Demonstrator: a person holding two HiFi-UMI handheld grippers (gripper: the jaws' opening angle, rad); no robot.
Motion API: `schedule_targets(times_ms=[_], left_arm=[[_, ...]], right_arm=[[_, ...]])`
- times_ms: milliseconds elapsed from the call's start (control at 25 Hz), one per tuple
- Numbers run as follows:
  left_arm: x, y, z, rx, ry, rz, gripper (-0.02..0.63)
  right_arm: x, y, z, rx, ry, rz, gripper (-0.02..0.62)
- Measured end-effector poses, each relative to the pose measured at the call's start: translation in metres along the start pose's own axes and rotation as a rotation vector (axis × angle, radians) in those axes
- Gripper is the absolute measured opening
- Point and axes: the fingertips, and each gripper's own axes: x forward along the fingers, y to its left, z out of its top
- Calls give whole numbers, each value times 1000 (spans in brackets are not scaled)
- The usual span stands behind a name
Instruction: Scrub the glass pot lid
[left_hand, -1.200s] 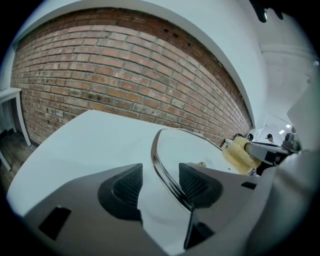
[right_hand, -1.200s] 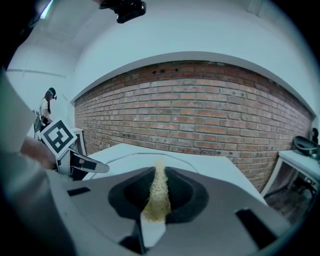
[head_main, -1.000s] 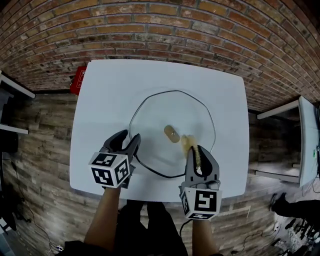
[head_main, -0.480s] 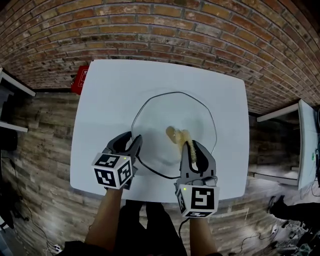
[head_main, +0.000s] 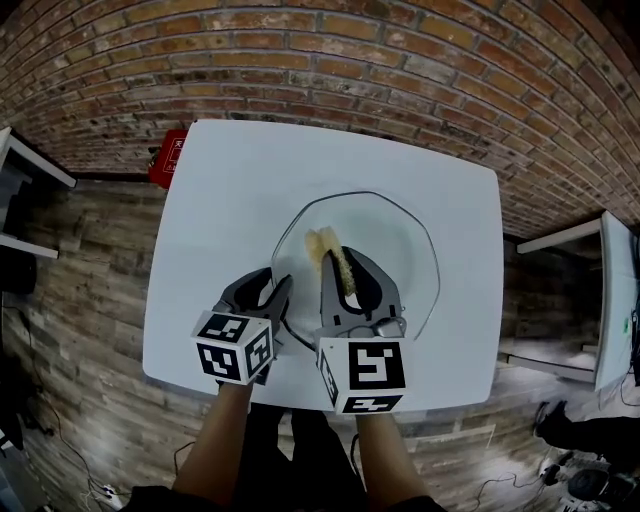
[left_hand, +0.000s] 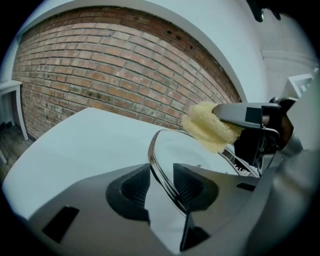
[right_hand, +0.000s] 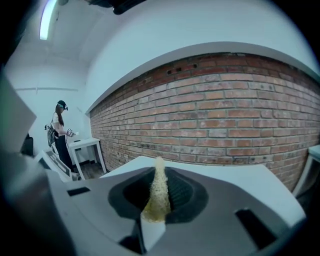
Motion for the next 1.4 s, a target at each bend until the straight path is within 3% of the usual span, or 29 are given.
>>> schedule_targets(times_ms=[400,720,1000,1400], left_arm=[[1,1,4,-5,-2,10,144],[2,2,6,0,0,17,140],[2,3,6,5,0,23,138],[4,2,7,13,1,25,137]], right_arm=[[37,3,-25,39,126,49,58],[52,-10,-53,8,242,42,58],[46,-45,-61,-13,285,-35,58],[14,-126,-69,-43,349,-229,58]])
